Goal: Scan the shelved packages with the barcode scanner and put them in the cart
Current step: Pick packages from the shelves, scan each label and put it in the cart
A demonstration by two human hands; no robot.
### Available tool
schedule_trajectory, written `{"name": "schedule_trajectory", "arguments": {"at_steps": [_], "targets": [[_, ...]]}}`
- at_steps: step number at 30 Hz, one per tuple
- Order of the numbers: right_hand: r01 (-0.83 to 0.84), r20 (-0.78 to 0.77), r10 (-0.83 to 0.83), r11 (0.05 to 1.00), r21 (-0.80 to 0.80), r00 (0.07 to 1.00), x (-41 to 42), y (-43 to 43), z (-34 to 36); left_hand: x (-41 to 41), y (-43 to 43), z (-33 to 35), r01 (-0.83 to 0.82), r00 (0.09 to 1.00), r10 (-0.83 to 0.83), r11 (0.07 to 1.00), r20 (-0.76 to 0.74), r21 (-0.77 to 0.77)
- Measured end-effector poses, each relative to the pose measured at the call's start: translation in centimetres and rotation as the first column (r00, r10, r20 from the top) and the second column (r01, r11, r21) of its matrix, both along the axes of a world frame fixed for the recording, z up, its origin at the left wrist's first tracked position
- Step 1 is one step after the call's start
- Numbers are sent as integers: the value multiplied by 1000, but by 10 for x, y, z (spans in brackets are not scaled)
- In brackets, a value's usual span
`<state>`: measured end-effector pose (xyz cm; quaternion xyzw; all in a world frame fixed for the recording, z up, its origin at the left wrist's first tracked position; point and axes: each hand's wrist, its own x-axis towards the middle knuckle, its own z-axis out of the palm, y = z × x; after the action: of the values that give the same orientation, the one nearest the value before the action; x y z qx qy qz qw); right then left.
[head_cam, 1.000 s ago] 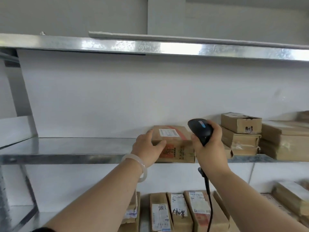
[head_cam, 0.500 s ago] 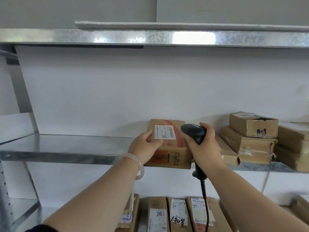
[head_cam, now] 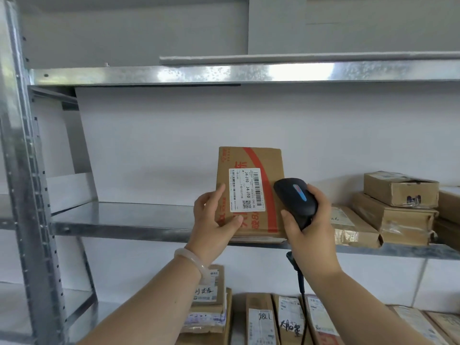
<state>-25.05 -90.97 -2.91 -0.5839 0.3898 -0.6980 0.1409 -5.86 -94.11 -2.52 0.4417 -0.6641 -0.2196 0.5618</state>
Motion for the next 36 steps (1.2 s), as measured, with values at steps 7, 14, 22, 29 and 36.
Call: {"name": "schedule_trajectory", "arguments": {"at_steps": [7,14,22,29,36], "targets": [[-53,-2,53,999,-1,999,45,19,-14,49,27,-12,74,994,-73,997,-86,5],[-120,-39,121,992,32,992,85,29,-40,88,49,-35,-27,987,28,1000,-160,9],[-246,-110,259,962,121,960,112,41,-56,130,72,-43,-112,982,120,992,-143,62],[-317,-194,342,937,149,920,133,46,-68,160,92,-54,-160,959,179,982,-219,102],[-373,-208,409,908,189,889,150,44,-74,182,102,-62,-212,947,239,967,-214,143]]}}
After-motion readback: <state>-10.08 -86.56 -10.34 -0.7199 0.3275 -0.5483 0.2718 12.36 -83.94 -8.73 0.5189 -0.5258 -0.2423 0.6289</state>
